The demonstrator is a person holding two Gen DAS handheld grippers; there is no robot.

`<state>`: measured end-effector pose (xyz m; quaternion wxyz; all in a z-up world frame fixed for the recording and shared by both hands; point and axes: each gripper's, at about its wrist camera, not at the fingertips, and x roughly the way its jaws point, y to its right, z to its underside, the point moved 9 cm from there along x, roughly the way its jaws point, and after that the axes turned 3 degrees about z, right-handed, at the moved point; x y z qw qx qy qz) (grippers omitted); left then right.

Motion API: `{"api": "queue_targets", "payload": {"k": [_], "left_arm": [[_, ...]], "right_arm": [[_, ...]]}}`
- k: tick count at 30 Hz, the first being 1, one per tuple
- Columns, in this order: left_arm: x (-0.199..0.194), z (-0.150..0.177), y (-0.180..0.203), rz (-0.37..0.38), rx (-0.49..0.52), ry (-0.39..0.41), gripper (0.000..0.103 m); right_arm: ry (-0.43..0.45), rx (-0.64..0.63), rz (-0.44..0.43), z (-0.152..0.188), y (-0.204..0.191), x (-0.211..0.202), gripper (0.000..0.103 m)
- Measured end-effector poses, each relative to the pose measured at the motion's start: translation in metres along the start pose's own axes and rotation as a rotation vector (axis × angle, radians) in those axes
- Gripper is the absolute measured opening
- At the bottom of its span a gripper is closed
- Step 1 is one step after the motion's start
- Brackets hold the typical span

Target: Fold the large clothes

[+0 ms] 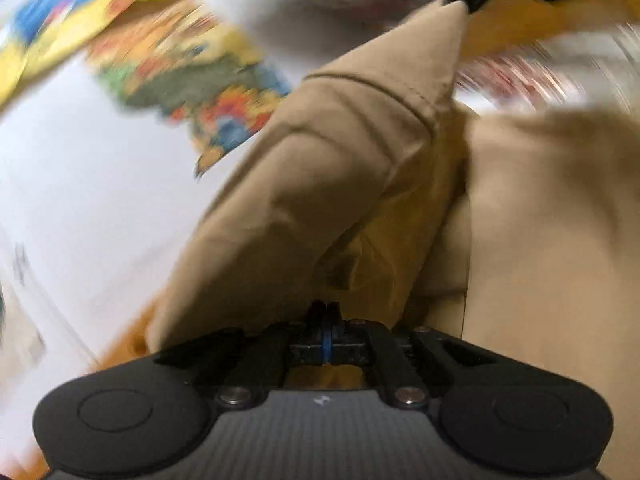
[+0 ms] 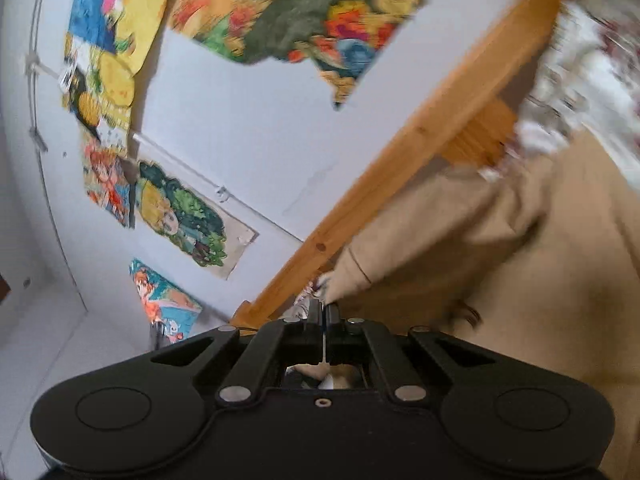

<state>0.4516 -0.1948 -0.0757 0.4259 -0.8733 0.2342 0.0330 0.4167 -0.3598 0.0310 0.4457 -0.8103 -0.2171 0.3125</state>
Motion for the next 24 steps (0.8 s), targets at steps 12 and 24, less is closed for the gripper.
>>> {"api": "queue_targets", "payload": {"k": [12, 24], "left_arm": [[-0.051, 0.071, 0.03, 0.201, 0.029, -0.155, 0.003], [-0.092, 0.109, -0.026, 0.335, -0.937, -0.266, 0.006]], "right_arm": [[0.014, 0.173, 0.06, 0.022, 0.074, 0.001, 0.047], [0.049, 0.225, 0.234, 0.056, 0.123, -0.011, 0.011]]}}
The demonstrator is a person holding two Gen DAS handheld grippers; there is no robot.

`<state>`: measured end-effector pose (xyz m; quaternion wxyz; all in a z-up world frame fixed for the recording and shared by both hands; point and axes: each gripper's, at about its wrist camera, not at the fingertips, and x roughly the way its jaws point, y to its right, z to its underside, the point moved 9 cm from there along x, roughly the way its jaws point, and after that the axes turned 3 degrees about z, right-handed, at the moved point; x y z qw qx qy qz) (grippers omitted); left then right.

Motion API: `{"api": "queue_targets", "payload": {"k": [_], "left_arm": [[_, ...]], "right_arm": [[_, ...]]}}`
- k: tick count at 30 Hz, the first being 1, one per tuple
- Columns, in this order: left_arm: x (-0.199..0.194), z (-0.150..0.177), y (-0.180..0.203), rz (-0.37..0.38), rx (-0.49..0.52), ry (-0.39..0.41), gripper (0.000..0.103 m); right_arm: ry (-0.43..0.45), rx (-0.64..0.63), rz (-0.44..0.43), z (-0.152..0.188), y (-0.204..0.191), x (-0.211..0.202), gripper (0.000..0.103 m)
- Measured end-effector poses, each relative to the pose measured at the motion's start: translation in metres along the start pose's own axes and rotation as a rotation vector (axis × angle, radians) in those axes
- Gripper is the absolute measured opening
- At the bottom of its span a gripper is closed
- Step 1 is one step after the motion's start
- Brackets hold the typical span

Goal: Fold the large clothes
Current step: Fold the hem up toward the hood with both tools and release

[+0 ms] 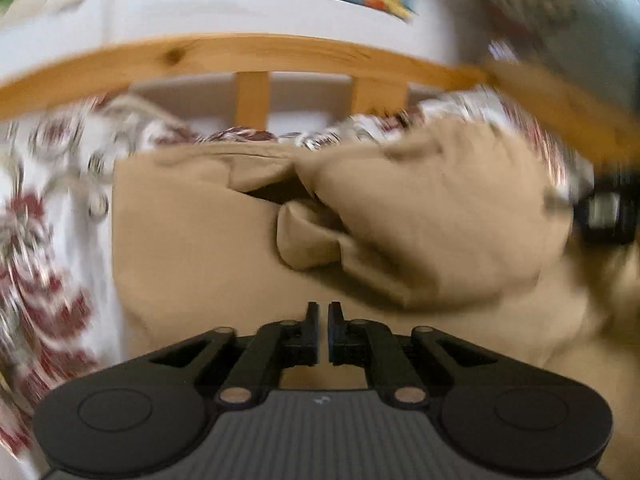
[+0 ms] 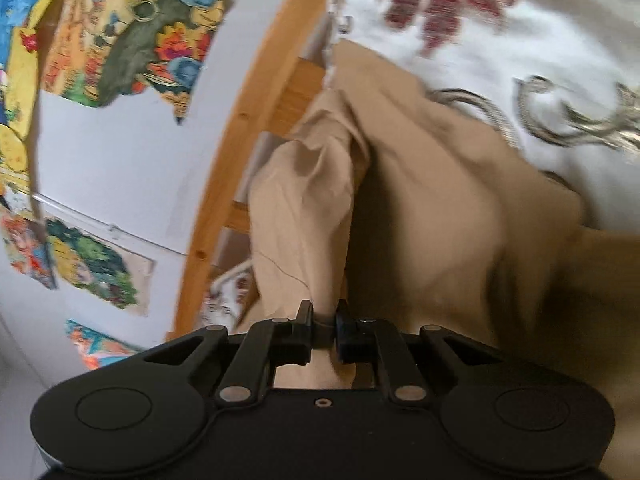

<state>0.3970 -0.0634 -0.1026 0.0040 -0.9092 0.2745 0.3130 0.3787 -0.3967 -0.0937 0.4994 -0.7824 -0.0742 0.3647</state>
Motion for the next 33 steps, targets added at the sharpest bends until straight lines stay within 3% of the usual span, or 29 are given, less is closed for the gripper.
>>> {"api": "queue_targets", "payload": {"k": [2, 6, 10, 11, 12, 16, 20, 25, 26, 29, 33], "left_arm": [[0.001, -0.012, -0.005, 0.036, -0.098, 0.024, 0.011], [0.027, -0.034, -0.017, 0.034, -0.212, 0.009, 0.031], [0.059, -0.042, -0.031, 0.04, -0.324, -0.047, 0.032], [0.063, -0.041, -0.034, 0.031, -0.346, -0.059, 0.032], [0.064, -0.039, -0.035, 0.031, -0.362, -0.065, 0.029], [0.062, -0.032, -0.038, 0.014, -0.369, -0.072, 0.004], [0.05, -0.037, -0.048, -0.02, -0.394, -0.028, 0.0], [0.036, -0.039, -0.062, -0.038, -0.373, -0.011, 0.0], [0.035, -0.039, -0.063, -0.038, -0.371, -0.017, 0.0], [0.024, -0.039, -0.067, -0.065, -0.39, 0.012, 0.0], [0.01, -0.026, -0.067, -0.063, -0.417, 0.011, 0.0]], "right_arm": [[-0.009, -0.017, 0.028, 0.007, 0.006, -0.001, 0.011], [-0.026, -0.063, 0.046, 0.023, 0.006, -0.004, 0.011], [-0.057, -0.113, 0.058, 0.034, -0.001, -0.008, 0.012], [-0.054, -0.137, 0.064, 0.033, -0.003, -0.01, 0.018], [-0.049, -0.152, 0.067, 0.029, -0.006, -0.013, 0.023], [0.065, -0.176, 0.065, -0.011, -0.018, -0.028, 0.041], [0.196, -0.116, 0.096, -0.061, -0.018, -0.024, 0.06], [0.183, -0.15, 0.187, -0.077, -0.014, 0.013, 0.059], [0.17, -0.181, 0.194, -0.074, -0.017, 0.021, 0.058], [0.176, -0.285, 0.239, -0.067, -0.028, 0.03, 0.001], [0.286, -0.339, 0.287, -0.083, -0.029, 0.011, 0.0]]}}
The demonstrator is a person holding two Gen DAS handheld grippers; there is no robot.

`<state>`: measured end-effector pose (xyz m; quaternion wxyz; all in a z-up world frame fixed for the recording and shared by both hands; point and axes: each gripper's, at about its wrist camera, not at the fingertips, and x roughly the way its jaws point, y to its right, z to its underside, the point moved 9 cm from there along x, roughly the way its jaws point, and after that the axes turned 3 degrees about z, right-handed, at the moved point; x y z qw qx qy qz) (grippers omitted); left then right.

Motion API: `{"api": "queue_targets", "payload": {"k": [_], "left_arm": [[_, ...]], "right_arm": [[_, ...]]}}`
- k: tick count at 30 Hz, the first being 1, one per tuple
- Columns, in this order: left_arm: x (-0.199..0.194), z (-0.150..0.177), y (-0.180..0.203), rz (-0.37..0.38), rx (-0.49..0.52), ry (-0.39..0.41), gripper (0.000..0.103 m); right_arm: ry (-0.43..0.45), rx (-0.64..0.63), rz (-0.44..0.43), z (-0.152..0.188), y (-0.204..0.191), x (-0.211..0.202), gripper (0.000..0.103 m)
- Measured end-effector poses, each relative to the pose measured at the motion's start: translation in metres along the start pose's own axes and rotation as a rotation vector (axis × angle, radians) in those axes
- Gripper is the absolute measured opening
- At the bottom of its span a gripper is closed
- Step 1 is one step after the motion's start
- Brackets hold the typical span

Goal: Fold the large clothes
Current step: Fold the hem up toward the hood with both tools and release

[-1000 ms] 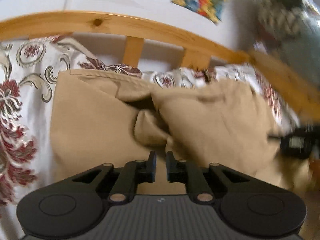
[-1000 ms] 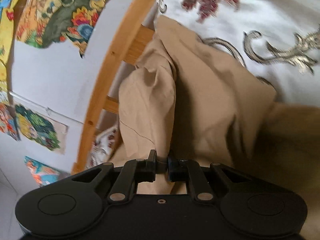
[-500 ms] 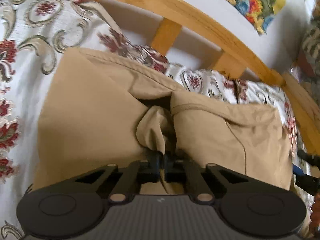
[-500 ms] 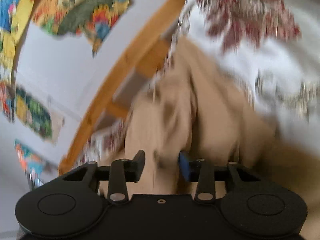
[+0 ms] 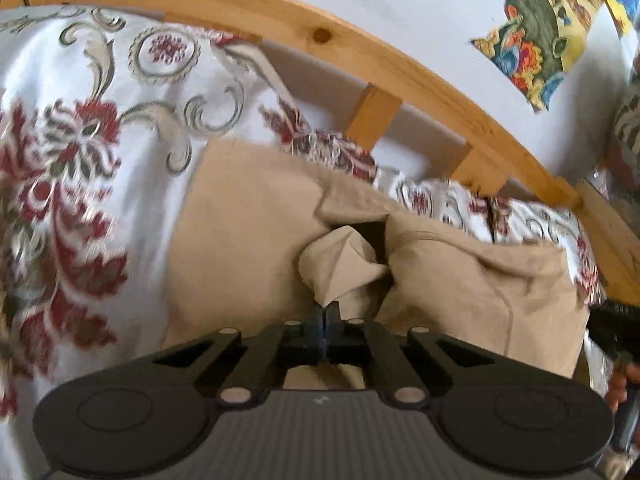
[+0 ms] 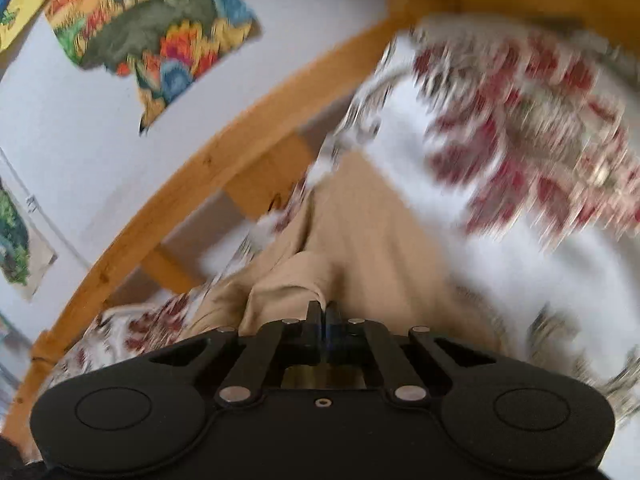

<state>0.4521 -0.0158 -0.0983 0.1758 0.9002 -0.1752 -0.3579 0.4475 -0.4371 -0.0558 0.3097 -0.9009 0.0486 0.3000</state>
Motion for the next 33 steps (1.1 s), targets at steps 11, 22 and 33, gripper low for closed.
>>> {"api": "queue_targets", "payload": {"k": [11, 22, 33], "left_arm": [[-0.001, 0.0, -0.002, -0.005, 0.042, -0.04, 0.045], [0.006, -0.024, 0.009, -0.081, 0.027, 0.063, 0.0], [-0.001, -0.008, -0.006, -0.181, 0.08, 0.02, 0.028]], "right_arm": [[-0.046, -0.069, 0.05, 0.021, 0.023, -0.011, 0.017], [-0.074, -0.084, 0.02, 0.034, 0.007, -0.012, 0.004], [-0.02, -0.32, 0.131, 0.053, -0.014, -0.024, 0.023]]}}
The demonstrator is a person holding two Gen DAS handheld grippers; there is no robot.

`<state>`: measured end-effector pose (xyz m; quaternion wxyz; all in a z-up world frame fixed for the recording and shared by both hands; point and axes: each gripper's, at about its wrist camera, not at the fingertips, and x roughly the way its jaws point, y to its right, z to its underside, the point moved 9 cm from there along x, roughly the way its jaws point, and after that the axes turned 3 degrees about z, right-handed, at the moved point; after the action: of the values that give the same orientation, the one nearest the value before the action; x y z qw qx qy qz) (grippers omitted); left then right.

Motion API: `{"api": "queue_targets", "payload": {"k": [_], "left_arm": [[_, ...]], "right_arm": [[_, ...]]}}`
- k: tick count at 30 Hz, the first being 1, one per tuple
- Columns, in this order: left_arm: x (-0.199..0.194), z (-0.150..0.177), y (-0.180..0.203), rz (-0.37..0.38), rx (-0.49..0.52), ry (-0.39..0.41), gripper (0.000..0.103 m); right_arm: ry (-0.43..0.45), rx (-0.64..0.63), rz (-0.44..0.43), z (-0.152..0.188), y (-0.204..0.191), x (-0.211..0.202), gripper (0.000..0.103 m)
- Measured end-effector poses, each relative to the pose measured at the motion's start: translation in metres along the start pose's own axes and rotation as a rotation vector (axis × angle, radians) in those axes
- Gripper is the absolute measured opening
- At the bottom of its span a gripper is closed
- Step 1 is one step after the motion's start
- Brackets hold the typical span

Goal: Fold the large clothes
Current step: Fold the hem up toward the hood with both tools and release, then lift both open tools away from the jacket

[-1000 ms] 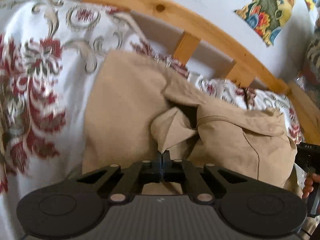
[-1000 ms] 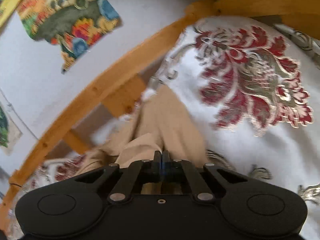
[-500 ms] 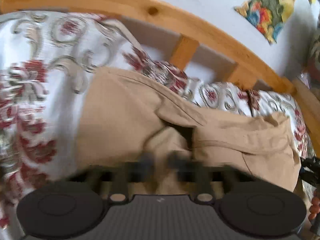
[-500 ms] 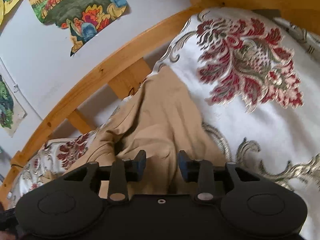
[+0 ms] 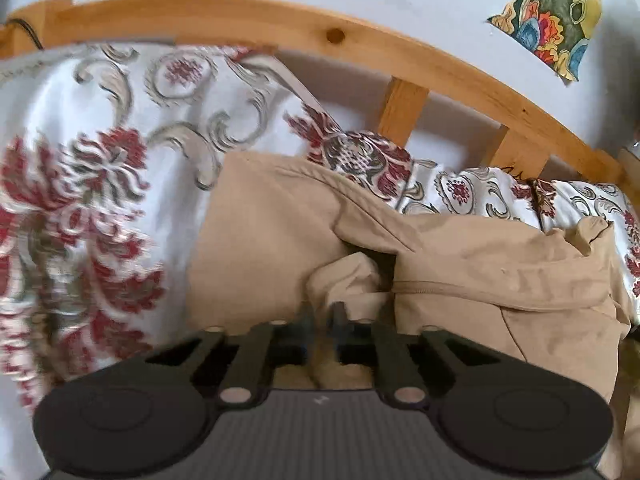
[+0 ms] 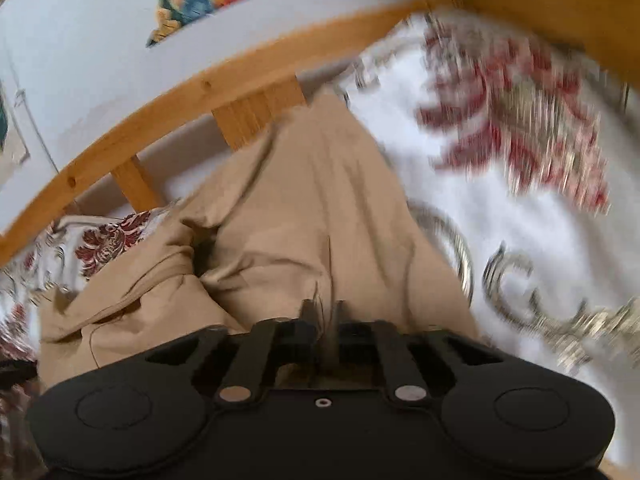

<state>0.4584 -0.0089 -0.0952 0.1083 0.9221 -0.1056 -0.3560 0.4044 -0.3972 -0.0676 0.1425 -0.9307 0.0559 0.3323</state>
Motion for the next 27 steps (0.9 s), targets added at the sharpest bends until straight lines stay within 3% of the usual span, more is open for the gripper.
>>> {"api": "queue_targets", "payload": {"k": [1, 2, 5, 7, 10, 13, 18, 21, 25, 27], "left_arm": [[-0.006, 0.0, -0.001, 0.001, -0.006, 0.013, 0.042], [-0.013, 0.0, -0.002, 0.006, -0.014, 0.031, 0.046], [-0.03, -0.002, 0.004, 0.04, -0.025, 0.093, 0.047], [-0.032, -0.007, 0.014, 0.064, 0.007, 0.124, 0.047], [-0.014, -0.011, 0.035, 0.041, 0.097, 0.087, 0.047], [0.014, -0.005, 0.043, -0.042, 0.173, 0.043, 0.047], [0.031, 0.01, 0.041, -0.071, 0.212, 0.037, 0.047], [0.016, 0.007, 0.043, -0.077, 0.22, 0.05, 0.049], [-0.017, 0.012, 0.048, 0.002, 0.213, 0.099, 0.061], [-0.019, 0.028, 0.053, 0.014, 0.258, 0.062, 0.061]], "right_arm": [[0.044, -0.05, 0.006, -0.006, -0.008, -0.009, 0.027], [0.086, -0.1, 0.01, -0.011, -0.017, -0.017, 0.034], [0.164, -0.211, -0.032, -0.02, -0.047, -0.033, 0.036], [0.156, -0.272, -0.086, -0.017, -0.069, -0.031, 0.037], [0.107, -0.346, -0.073, -0.007, -0.086, -0.011, 0.036], [0.027, -0.399, 0.007, 0.009, -0.081, 0.02, 0.035], [0.008, -0.389, -0.006, 0.027, -0.07, 0.042, 0.039], [0.014, -0.379, -0.004, 0.023, -0.07, 0.034, 0.04], [0.054, -0.355, -0.075, 0.024, -0.075, -0.006, 0.04], [0.068, -0.397, -0.101, 0.032, -0.081, -0.023, 0.047]]}}
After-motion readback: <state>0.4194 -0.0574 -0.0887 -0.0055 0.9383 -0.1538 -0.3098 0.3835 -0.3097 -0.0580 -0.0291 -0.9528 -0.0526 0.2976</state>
